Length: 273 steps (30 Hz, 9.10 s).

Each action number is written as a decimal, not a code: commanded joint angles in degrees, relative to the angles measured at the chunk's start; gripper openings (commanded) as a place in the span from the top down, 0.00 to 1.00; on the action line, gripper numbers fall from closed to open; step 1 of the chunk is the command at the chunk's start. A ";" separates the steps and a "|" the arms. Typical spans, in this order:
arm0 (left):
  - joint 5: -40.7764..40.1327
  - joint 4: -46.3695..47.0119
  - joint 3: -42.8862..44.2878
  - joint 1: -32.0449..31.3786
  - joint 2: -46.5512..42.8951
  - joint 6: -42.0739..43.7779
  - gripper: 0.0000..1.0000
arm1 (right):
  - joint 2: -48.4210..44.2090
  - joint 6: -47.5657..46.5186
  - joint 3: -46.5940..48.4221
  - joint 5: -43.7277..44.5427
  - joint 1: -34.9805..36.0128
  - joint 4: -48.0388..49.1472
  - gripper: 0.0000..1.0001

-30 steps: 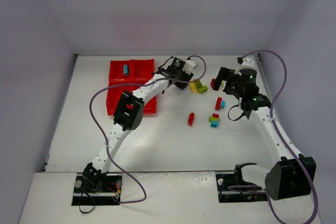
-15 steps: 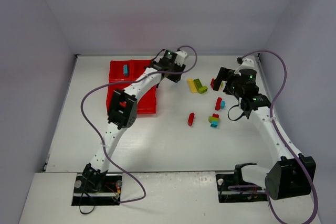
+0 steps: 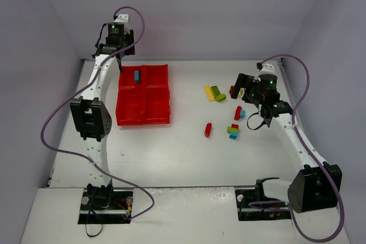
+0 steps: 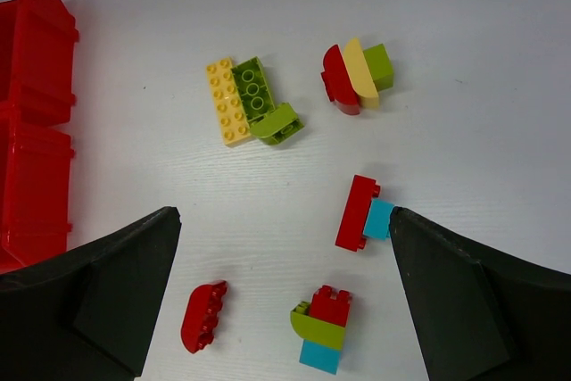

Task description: Sort the legos into containers by color

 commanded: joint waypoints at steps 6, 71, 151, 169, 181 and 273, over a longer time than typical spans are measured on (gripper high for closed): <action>-0.89 -2.83 3.05 2.21 6.41 -1.09 0.83 | 0.84 0.77 1.95 -0.94 -0.19 3.99 0.00; 5.52 -9.69 -23.67 -10.36 -21.09 -11.99 0.37 | 50.15 -5.91 30.69 2.05 11.76 2.06 0.48; 34.00 10.00 -19.10 -14.84 -10.81 -26.58 1.00 | 21.85 -4.59 11.53 -17.20 20.38 25.17 0.63; 11.42 4.20 -0.21 -3.77 3.75 -11.55 1.00 | 16.67 -5.38 7.05 -9.82 17.91 15.33 0.41; 10.18 4.99 10.27 -3.42 15.47 -8.82 0.59 | 13.33 -5.55 4.59 -7.71 16.95 11.90 0.40; -9.16 -0.37 -49.68 -3.86 -28.05 -8.12 0.90 | 23.78 -0.45 10.91 -3.40 2.53 1.00 0.28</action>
